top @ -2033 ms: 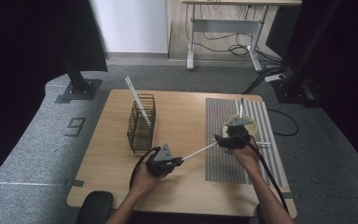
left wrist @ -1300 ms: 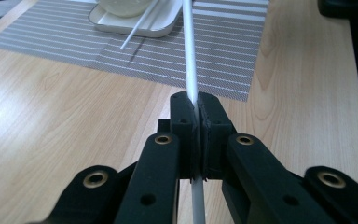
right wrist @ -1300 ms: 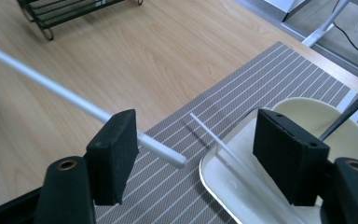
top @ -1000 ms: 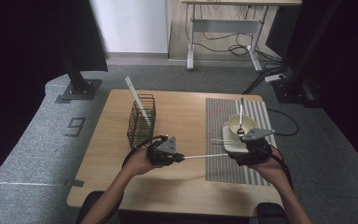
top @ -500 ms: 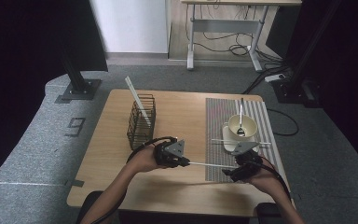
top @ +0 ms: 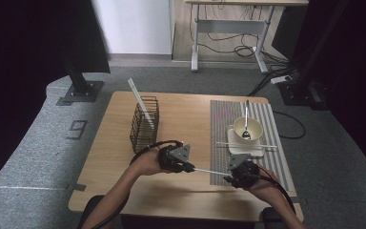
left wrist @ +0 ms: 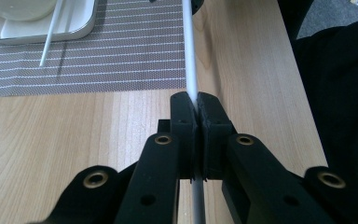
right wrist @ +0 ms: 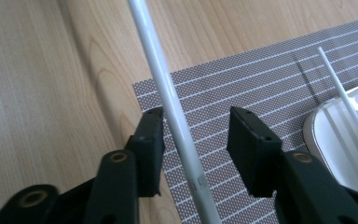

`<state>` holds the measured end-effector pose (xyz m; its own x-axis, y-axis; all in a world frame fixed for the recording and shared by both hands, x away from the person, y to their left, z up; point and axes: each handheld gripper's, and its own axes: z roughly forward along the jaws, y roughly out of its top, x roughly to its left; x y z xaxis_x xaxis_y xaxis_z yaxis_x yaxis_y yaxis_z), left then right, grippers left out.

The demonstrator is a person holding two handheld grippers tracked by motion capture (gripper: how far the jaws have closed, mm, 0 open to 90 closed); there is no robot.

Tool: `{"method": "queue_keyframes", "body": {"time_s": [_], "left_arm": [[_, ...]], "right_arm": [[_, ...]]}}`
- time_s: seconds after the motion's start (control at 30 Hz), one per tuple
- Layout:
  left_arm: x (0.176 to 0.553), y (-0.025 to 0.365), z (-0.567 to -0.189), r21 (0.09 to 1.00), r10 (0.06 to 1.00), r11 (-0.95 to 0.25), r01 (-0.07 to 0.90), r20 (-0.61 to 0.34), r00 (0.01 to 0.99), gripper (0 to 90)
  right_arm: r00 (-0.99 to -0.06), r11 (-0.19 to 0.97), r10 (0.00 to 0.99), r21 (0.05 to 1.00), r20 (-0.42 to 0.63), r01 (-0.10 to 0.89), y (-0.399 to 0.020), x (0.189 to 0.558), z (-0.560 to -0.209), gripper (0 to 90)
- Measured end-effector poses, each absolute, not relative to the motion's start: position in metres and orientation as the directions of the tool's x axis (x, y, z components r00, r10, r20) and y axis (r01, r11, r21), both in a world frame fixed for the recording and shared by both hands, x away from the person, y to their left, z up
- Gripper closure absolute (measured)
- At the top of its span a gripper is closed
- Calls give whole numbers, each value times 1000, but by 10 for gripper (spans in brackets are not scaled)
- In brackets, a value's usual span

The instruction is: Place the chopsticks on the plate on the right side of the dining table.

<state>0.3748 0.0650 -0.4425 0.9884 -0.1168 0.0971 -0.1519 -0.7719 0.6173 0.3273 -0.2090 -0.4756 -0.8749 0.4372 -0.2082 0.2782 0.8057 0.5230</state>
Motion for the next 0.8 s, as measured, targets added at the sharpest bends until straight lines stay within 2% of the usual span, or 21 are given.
{"method": "queue_keyframes", "body": {"time_s": [0.2, 0.5, 0.7, 0.8], "left_arm": [[375, 63, -445, 616, -114, -774, -149, 96, 989, 863], [376, 67, -447, 641, -97, -753, -147, 114, 989, 844], [378, 72, -448, 665, -44, -738, -113, 120, 992, 783], [377, 73, -448, 681, -24, -725, -106, 129, 991, 725]], "right_arm": [[-891, 833, 391, 500, -232, 235, -206, 323, -476, 762], [-900, 844, 355, 501, -253, 193, -208, 321, -471, 786], [-915, 837, 335, 518, -223, 180, -209, 318, -466, 815], [-919, 838, 328, 518, -220, 175, -208, 316, -466, 826]]}}
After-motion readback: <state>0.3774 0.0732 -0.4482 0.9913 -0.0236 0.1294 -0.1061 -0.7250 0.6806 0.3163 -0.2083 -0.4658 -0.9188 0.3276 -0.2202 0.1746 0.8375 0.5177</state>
